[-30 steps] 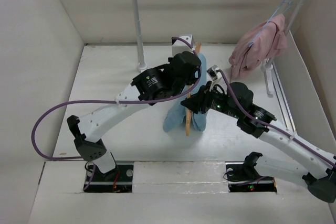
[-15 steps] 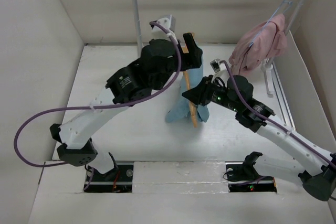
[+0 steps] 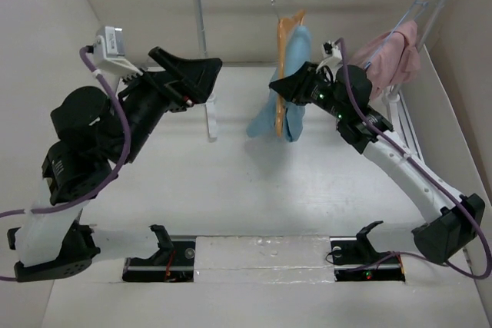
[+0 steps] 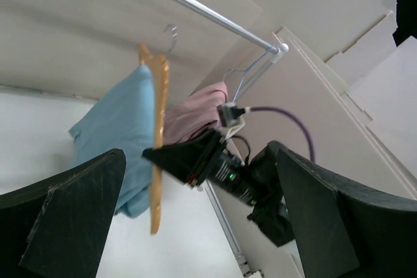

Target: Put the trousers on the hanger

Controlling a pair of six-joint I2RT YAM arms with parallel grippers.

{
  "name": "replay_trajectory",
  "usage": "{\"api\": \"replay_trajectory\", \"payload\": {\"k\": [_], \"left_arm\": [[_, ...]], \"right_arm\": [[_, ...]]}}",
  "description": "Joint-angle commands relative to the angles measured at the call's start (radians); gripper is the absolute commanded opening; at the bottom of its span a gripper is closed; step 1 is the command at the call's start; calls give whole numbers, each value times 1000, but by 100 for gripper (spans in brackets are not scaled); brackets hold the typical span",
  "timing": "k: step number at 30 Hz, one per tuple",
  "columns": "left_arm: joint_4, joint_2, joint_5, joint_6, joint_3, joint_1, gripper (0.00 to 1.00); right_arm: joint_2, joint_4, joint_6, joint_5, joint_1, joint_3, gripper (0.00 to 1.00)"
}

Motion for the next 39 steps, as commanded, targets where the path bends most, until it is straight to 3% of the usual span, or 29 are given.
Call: {"api": "replay_trajectory", "payload": {"k": [1, 4, 6, 13, 25, 39], "left_arm": [[-12, -59, -23, -41, -112, 4, 99], [-23, -131, 2, -95, -268, 4, 99], [-12, -212, 46, -135, -449, 4, 99], [-20, -329, 115, -238, -732, 4, 99], [0, -347, 149, -256, -815, 4, 99], [6, -309, 131, -252, -827, 4, 99]], "right_arm": [[-30, 374, 21, 1, -61, 141, 0], [-16, 382, 24, 39, -104, 197, 0], [-18, 391, 48, 74, -150, 211, 0], [10, 463, 156, 71, -313, 210, 0], [114, 433, 222, -4, -546, 299, 0], [160, 460, 233, -60, -626, 213, 0]]}}
